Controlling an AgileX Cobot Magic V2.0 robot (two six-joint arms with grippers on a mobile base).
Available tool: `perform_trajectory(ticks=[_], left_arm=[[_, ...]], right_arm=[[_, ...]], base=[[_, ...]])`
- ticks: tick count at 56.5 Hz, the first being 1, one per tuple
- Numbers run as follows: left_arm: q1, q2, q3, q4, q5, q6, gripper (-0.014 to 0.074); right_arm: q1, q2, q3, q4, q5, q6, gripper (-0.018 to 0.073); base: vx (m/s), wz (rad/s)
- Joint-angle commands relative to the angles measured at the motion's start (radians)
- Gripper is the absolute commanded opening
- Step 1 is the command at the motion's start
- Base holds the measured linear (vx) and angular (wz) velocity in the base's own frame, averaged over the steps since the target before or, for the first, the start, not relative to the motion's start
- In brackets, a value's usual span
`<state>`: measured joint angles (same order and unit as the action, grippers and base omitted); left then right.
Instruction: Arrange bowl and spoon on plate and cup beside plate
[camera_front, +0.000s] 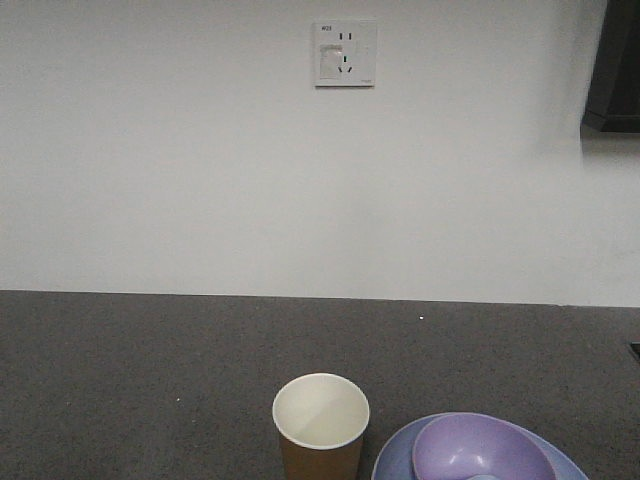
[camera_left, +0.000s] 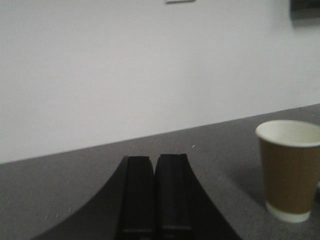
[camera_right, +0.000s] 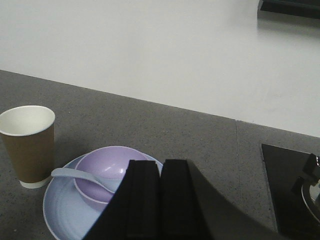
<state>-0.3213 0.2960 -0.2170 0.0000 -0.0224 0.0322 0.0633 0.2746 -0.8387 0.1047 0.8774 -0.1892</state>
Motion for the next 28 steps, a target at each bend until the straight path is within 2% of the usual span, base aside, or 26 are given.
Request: perform_trajectory(ticks=[1, 8, 10, 12, 17, 28], left_arm=[[0.075, -0.120, 0.094, -0.020, -0.084, -0.050, -0.0006], [0.144, -0.279, 0.223, -0.018, -0.055, -0.073, -0.0006], [0.156, -0.315, 0.219, -0.016, 0.022, -0.062, -0.0006], [0.160, -0.333, 0.216, -0.012, 0.083, -0.045, -0.0006], [0.167, -0.313, 0.218, 0.017, 0.127, -0.005, -0.0006], [0.167, -0.313, 0.218, 0.008, 0.125, -0.010, -0.0006]], right_arm=[[0.000, 0.019, -0.022, 0.001, -0.077, -0.012, -0.0008], [0.000, 0.019, -0.022, 0.001, -0.077, -0.012, -0.0008], [0.000, 0.019, -0.022, 0.001, -0.077, -0.012, -0.0008], [0.000, 0.019, -0.022, 0.001, -0.077, -0.012, -0.0008], [0.000, 0.019, -0.022, 0.002, -0.076, -0.012, -0.0008], [0.000, 0.019, -0.022, 0.002, -0.076, -0.012, -0.0008]], base=[[0.00, 0.00], [0.00, 0.00], [0.00, 0.00], [0.00, 0.00], [0.00, 0.00], [0.00, 0.00]])
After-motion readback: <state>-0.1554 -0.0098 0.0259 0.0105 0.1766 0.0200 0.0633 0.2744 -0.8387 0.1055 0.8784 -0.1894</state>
